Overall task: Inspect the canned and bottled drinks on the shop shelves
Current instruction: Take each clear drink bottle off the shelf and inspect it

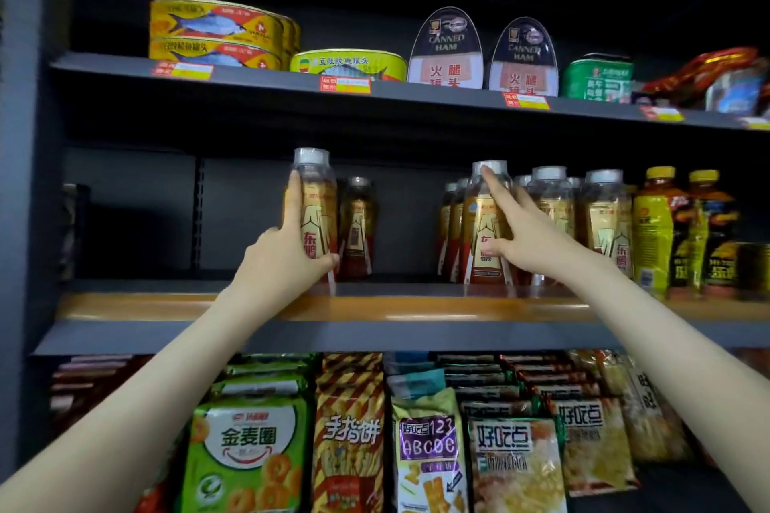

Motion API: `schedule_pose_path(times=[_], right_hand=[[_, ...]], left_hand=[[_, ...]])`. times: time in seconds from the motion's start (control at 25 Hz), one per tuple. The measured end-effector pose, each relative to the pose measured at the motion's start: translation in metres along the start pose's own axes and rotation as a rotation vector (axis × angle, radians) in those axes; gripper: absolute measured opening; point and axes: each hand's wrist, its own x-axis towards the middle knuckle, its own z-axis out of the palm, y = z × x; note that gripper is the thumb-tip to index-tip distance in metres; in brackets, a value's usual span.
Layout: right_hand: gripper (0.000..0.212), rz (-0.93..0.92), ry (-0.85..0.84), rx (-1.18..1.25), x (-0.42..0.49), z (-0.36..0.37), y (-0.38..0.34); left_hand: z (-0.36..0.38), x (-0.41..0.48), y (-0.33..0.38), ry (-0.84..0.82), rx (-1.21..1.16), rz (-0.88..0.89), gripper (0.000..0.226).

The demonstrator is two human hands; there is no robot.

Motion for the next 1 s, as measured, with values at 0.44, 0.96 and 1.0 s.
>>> schedule_pose_path(times=[0.44, 0.96, 1.0], right_hand=[[0.096, -0.131, 0.234, -0.13, -0.022, 0.009, -0.006], [0.055, -0.358, 0.388, 1.064, -0.114, 0.011, -0.079], [0.049, -0.333, 0.35, 1.103, -0.122, 0.012, -0.073]], left_hand=[[0.008, -0.019, 0.002, 0.195, -0.054, 0.085, 0.112], [0.016, -0.091, 0.067, 0.371, -0.113, 0.764, 0.089], [0.014, -0.101, 0.068, 0.213, -0.205, 0.716, 0.09]])
